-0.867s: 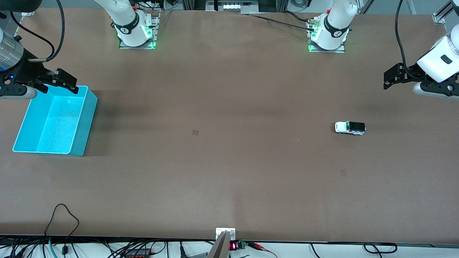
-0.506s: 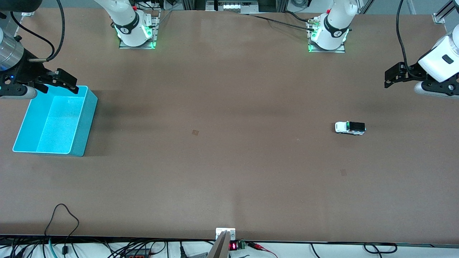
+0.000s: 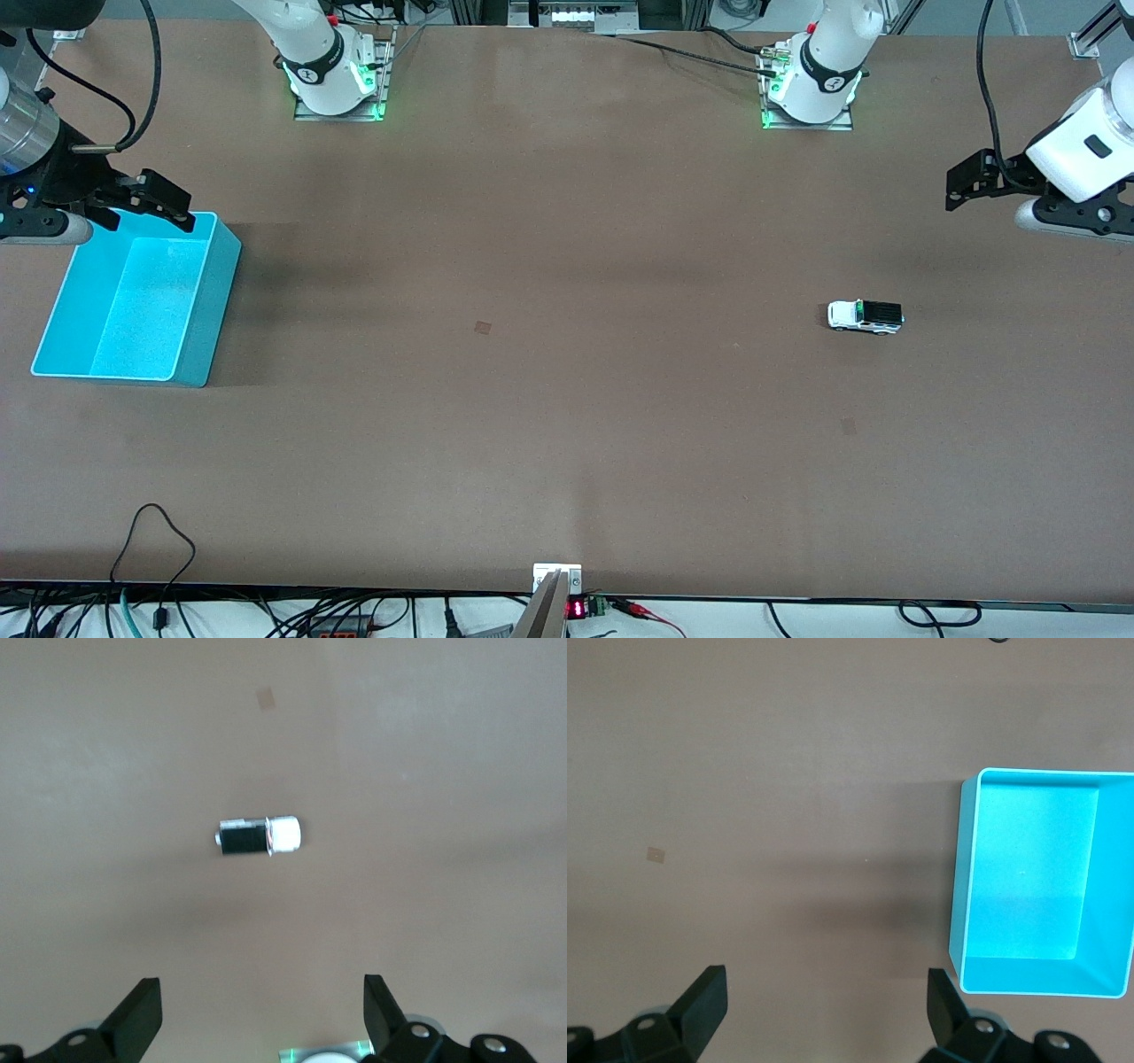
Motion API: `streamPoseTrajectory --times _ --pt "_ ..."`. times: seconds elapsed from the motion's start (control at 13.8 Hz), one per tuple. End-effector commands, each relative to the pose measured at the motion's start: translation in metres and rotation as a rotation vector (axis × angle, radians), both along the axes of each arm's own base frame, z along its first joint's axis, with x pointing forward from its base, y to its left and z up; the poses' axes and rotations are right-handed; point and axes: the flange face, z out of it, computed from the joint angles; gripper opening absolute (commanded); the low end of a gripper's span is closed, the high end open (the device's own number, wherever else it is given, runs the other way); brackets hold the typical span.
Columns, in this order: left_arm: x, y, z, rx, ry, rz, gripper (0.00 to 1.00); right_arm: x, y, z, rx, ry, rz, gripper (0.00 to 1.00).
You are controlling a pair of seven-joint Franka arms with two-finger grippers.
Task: Wind and store white jeep toy
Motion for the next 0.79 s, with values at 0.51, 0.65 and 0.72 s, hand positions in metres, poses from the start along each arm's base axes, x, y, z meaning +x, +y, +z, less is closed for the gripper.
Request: streamPoseTrajectory --times 0.51,0.65,0.72 --pt "0.017 0.004 -0.064 -0.072 0.142 -0.374 1.00 -0.002 0.003 0.005 0.000 0.002 -0.008 1.00" --pt "0.020 0.007 -0.087 -0.091 0.146 -0.524 1.00 -0.002 0.003 0.005 0.000 0.002 -0.008 1.00" --pt "0.021 0.015 -0.101 -0.100 0.142 -0.603 1.00 -0.002 0.003 0.005 0.000 0.002 -0.008 1.00"
